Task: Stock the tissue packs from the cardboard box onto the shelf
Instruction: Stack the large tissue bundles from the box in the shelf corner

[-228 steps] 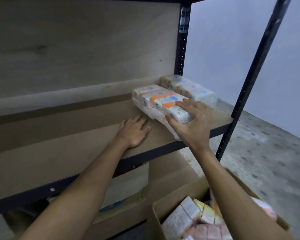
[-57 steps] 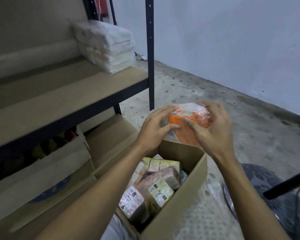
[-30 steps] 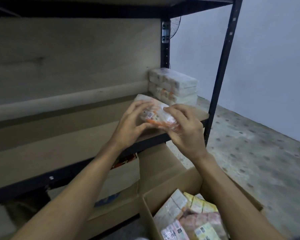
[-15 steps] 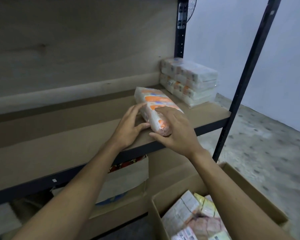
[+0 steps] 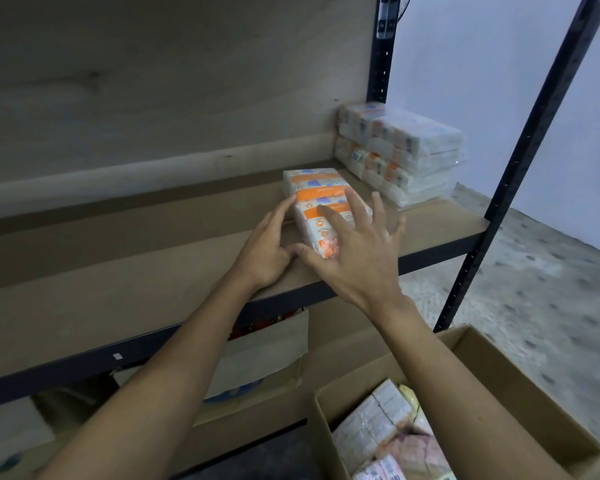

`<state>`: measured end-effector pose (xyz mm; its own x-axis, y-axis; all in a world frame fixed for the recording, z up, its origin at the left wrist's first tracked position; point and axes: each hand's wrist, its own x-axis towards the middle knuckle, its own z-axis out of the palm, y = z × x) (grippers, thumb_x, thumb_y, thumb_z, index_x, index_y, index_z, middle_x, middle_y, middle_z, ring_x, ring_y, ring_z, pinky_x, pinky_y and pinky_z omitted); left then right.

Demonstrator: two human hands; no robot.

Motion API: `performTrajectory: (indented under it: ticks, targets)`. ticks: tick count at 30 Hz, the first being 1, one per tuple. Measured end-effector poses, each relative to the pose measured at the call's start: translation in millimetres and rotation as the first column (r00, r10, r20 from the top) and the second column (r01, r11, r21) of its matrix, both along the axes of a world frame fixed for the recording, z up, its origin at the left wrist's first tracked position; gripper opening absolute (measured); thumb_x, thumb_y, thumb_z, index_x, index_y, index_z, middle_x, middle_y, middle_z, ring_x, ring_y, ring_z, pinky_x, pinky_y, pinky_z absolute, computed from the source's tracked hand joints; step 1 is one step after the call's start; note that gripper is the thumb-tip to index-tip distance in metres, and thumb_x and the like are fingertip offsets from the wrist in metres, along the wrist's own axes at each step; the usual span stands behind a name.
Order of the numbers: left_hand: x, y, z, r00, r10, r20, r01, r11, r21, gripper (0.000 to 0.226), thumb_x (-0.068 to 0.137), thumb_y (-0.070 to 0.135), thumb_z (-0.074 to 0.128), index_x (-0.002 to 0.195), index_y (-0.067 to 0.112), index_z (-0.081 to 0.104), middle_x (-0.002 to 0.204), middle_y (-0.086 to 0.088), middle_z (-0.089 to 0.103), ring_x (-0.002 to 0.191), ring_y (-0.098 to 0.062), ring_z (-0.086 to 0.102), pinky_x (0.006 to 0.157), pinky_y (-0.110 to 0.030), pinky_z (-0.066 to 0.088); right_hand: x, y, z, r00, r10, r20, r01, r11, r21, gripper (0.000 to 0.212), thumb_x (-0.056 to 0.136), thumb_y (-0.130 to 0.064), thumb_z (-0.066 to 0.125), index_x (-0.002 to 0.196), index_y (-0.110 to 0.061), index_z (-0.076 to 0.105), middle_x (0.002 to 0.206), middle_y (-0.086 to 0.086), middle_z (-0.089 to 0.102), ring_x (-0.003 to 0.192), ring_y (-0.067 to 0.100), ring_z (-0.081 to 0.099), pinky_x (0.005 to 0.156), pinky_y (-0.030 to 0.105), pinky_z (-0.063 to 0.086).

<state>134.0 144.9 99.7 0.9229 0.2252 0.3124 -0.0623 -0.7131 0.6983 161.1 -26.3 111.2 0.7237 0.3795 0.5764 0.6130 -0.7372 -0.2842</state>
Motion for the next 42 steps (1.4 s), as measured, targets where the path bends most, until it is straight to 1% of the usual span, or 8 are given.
performTrajectory:
  ticks: [2,5,11,14,20,28,33,42]
  targets:
    - [3,2,-3,0.993,0.077,-0.088,-0.073,0.996,0.052,0.079,0.089,0.027,0.062,0.152,0.033,0.015,0.155,-0.001,0.03,0.141,-0.018,0.03,0.115,-0.042,0.029,-3,5,-5,0.998,-0.056,-0.022,0.055,0.997,-0.045,0.078,0.072,-0.083,0.042,0.139,-0.043,0.04,0.158,0.001,0.025,0.147,0.034,0.011,0.103,0.067,0.024]
    - [6,0,-4,0.973,0.135,-0.185,-0.091,0.969,0.229,0.065,0.095,0.041,0.05,0.152,0.029,0.021,0.157,-0.002,0.028,0.146,-0.022,0.022,0.118,-0.041,0.02,0,5,-8,0.996,-0.088,-0.007,0.088,0.995,-0.048,0.077,0.073,-0.078,0.048,0.141,-0.042,0.038,0.156,0.0,0.029,0.145,0.033,0.016,0.09,0.057,0.038]
    - [7,-5,-3,0.952,0.169,-0.254,-0.051,0.91,0.411,0.057,0.099,0.05,0.031,0.151,0.028,0.026,0.16,-0.002,0.021,0.148,-0.022,0.015,0.118,-0.038,0.012,9,0,-11,0.997,-0.062,-0.04,0.061,0.998,-0.032,0.077,0.073,-0.072,0.052,0.141,-0.044,0.035,0.157,-0.004,0.025,0.145,0.034,0.011,0.09,0.061,0.039]
    - [6,-7,-1,0.949,0.178,-0.26,-0.053,0.904,0.425,0.056,0.1,0.05,0.031,0.15,0.027,0.028,0.16,-0.001,0.021,0.148,-0.02,0.015,0.118,-0.038,0.012,13,-2,-11,0.997,-0.073,-0.032,0.072,0.997,-0.036,0.079,0.07,-0.078,0.05,0.14,-0.045,0.036,0.156,-0.005,0.027,0.143,0.033,0.017,0.089,0.06,0.042]
    - [5,-9,1,0.949,0.178,-0.261,-0.057,0.909,0.413,0.058,0.098,0.054,0.031,0.15,0.026,0.03,0.159,-0.002,0.023,0.147,-0.021,0.017,0.119,-0.039,0.012,21,-7,-17,1.0,-0.022,0.016,0.02,0.995,0.094,0.065,0.07,-0.059,0.061,0.133,-0.043,0.05,0.15,-0.006,0.038,0.131,0.03,0.032,0.085,0.051,0.042]
    - [11,-10,5,0.943,0.183,-0.278,-0.065,0.92,0.386,0.055,0.098,0.05,0.038,0.147,0.027,0.035,0.158,-0.001,0.025,0.146,-0.021,0.019,0.118,-0.039,0.013,32,-16,-9,0.993,0.023,0.12,-0.053,0.968,0.246,0.055,0.068,-0.057,0.065,0.119,-0.038,0.063,0.134,-0.005,0.052,0.124,0.028,0.044,0.082,0.048,0.045]
    - [29,-19,7,0.94,0.181,-0.29,-0.055,0.917,0.395,0.053,0.098,0.05,0.038,0.146,0.028,0.037,0.157,0.0,0.028,0.144,-0.02,0.025,0.119,-0.045,0.012,48,-26,20,0.972,0.037,0.232,-0.108,0.948,0.301,0.053,0.07,-0.057,0.064,0.117,-0.035,0.066,0.131,-0.004,0.055,0.12,0.028,0.049,0.085,0.049,0.047]
    - [67,-39,7,0.947,0.155,-0.282,-0.024,0.907,0.419,0.051,0.098,0.049,0.034,0.146,0.03,0.037,0.155,0.002,0.031,0.143,-0.02,0.025,0.117,-0.044,0.014,104,-58,96,0.949,0.009,0.315,-0.139,0.909,0.394,0.054,0.067,-0.06,0.066,0.114,-0.034,0.067,0.126,-0.002,0.058,0.119,0.022,0.05,0.089,0.051,0.046]
